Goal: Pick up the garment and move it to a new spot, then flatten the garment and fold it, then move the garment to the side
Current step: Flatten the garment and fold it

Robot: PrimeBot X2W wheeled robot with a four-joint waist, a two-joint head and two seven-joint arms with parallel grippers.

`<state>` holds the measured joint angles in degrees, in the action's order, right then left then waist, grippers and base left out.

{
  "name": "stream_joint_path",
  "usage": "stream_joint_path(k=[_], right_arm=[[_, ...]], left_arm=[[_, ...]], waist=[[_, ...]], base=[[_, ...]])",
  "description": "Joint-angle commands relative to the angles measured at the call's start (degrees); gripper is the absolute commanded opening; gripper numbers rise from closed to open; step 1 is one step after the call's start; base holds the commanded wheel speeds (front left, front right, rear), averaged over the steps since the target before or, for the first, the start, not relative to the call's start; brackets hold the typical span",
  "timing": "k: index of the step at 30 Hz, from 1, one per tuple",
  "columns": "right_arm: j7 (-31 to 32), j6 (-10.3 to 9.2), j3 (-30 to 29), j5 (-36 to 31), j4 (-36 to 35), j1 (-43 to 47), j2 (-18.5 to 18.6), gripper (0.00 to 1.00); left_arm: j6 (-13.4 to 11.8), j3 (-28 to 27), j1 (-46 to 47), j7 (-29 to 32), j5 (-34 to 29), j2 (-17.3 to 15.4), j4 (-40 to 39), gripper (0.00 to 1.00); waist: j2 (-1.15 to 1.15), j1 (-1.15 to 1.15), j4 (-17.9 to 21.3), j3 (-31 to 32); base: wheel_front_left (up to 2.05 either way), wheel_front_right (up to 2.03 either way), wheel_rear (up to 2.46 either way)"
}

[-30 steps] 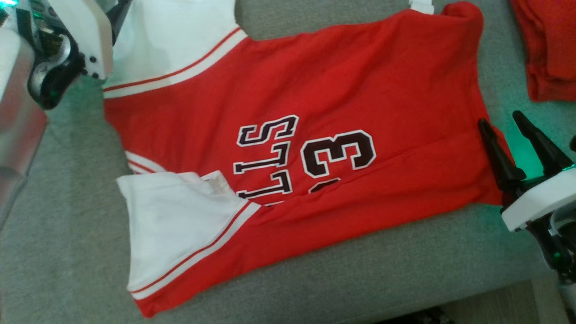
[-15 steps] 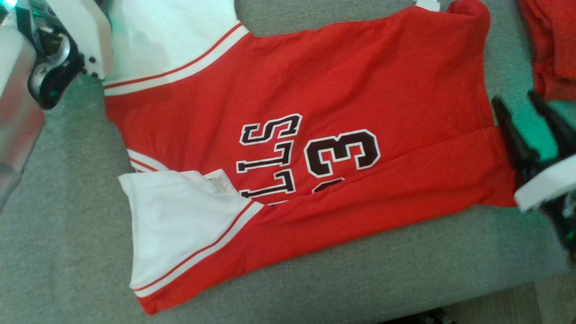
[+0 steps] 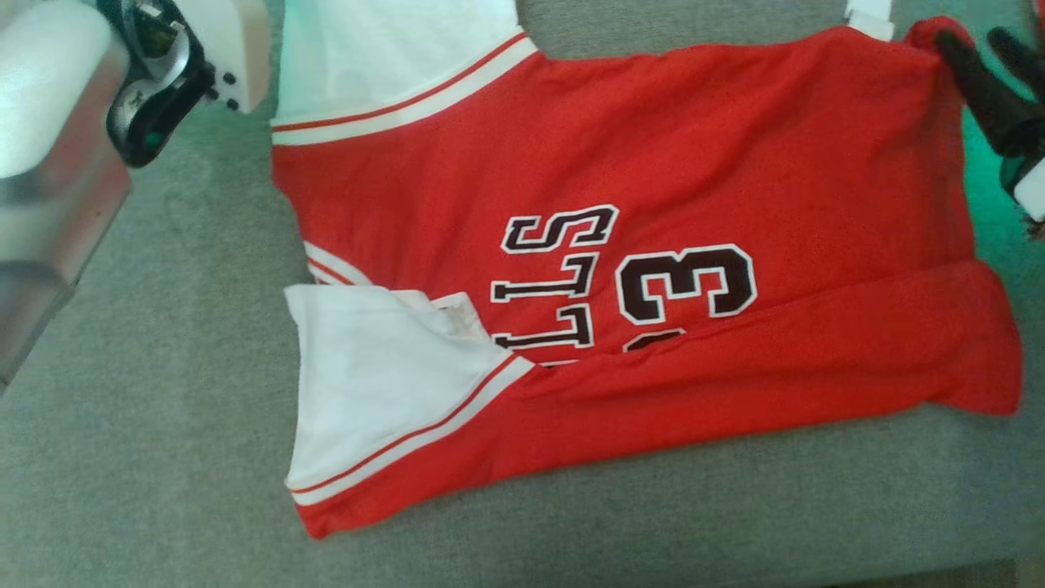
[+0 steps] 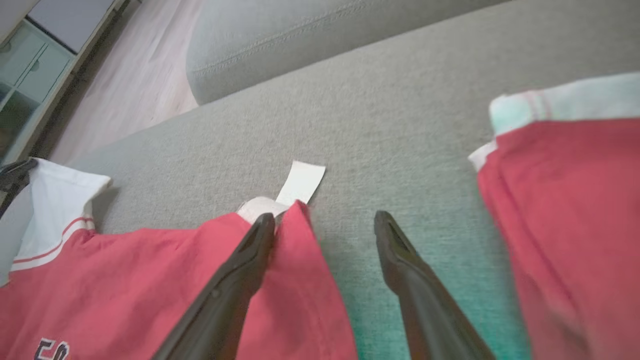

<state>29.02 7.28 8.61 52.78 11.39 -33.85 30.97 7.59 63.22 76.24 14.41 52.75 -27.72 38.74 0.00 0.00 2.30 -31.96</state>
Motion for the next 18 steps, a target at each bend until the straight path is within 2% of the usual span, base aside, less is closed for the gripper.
stream_joint_path(k=[1, 4, 5, 6, 9, 10, 18], right_arm=[[0.99, 0.21, 0.46, 1.26, -1.27, -0.18, 2.24, 1.0], [2.18, 0.21, 1.6, 3.15, -0.92, -1.09, 3.57, 1.0], [2.35, 0.21, 1.93, 3.65, -0.92, -1.29, 3.88, 0.91], [2.37, 0.21, 2.26, 3.96, -0.95, -1.49, 4.26, 0.5], [1.63, 0.21, 2.85, 4.13, -0.81, -2.16, 5.39, 0.05], [1.43, 0.21, 3.01, 4.3, -0.69, -2.31, 5.64, 0.0], [-0.49, 0.21, 1.75, 6.7, 1.34, -2.4, 7.47, 0.0]], left_arm=[[-0.1, -1.35, 3.62, -0.71, 0.54, -1.7, -0.66, 0.0], [-0.1, 0.28, 4.34, -1.73, 1.44, -1.44, -0.35, 0.0], [-0.1, 0.76, 4.54, -1.99, 1.78, -1.38, -0.21, 0.0], [-0.1, 1.24, 4.71, -2.29, 2.13, -1.34, -0.06, 0.0], [-0.1, 2.74, 5.14, -3.07, 3.11, -1.26, 0.38, 0.0], [-0.1, 3.2, 5.29, -3.36, 3.43, -1.24, 0.52, 0.0], [-0.1, 5.85, 6.23, -7.38, 5.85, -1.54, 1.41, 0.0]], waist=[[0.0, 0.0, -0.52, 0.01], [0.0, 0.0, -0.98, 0.07], [0.0, 0.0, -1.09, 0.07], [0.0, 0.0, -1.2, 0.07], [0.0, 0.0, -1.54, 0.05], [0.0, 0.0, -1.65, 0.06], [0.0, 0.0, -2.53, 0.79]], base=[[0.0, 0.0, 0.0], [0.0, 0.0, 0.0], [0.0, 0.0, 0.0], [0.0, 0.0, 0.0], [0.0, 0.0, 0.0], [0.0, 0.0, 0.0], [0.0, 0.0, 0.0]])
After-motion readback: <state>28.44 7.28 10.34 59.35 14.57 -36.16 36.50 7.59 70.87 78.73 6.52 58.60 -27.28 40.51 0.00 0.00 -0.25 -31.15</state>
